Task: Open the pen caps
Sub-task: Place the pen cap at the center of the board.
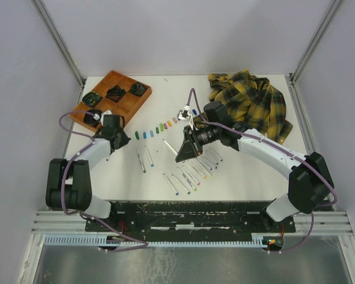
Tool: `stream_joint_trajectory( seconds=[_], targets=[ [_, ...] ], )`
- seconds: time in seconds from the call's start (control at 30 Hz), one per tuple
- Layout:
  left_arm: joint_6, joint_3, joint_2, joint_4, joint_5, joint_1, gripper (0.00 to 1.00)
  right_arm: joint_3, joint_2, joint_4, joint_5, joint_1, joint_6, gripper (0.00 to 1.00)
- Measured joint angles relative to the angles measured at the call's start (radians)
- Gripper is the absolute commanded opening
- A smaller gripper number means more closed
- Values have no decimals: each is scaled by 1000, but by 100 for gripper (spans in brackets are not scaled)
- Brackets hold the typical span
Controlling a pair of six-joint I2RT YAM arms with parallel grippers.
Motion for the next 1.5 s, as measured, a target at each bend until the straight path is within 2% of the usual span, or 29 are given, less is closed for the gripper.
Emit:
stream_joint_trajectory(
  seconds=[0.2, 0.37, 0.47, 0.53, 0.6, 0.73, 0.97, 1.07, 1.23, 1.37, 1.5],
  targets=[
    [48, 118, 117, -28, -66, 0, 5, 0, 0, -6, 0, 0, 0, 0],
    [74, 179, 197, -35, -63, 0, 9, 2, 1, -8, 0, 0, -1, 0],
    [90, 203, 242, -42, -58, -2, 13, 3, 2, -10, 0, 0, -2, 0],
    [94, 222, 271, -51, -58, -5, 19, 4, 4, -10, 0, 0, -3, 0],
    [102, 235, 289, -60, -58, -8, 26, 4, 4, -10, 0, 0, -3, 0],
    [107, 249, 310, -65, -58, -13, 32, 5, 8, -10, 0, 0, -4, 0],
    [107, 253, 316, -68, -58, -16, 34, 6, 18, -10, 0, 0, -3, 0],
    [107, 252, 307, -79, -58, -19, 39, 6, 18, -10, 0, 0, -3, 0],
    [107, 193, 154, -87, -43, -34, 44, 6, 23, -9, 21, 1, 3, 0],
    [105, 121, -92, -77, -28, -39, 47, 6, 39, -9, 72, 14, 12, 0],
    [80, 48, -396, -74, -4, -39, 58, 6, 60, -10, 164, 54, 32, 0]
  ],
)
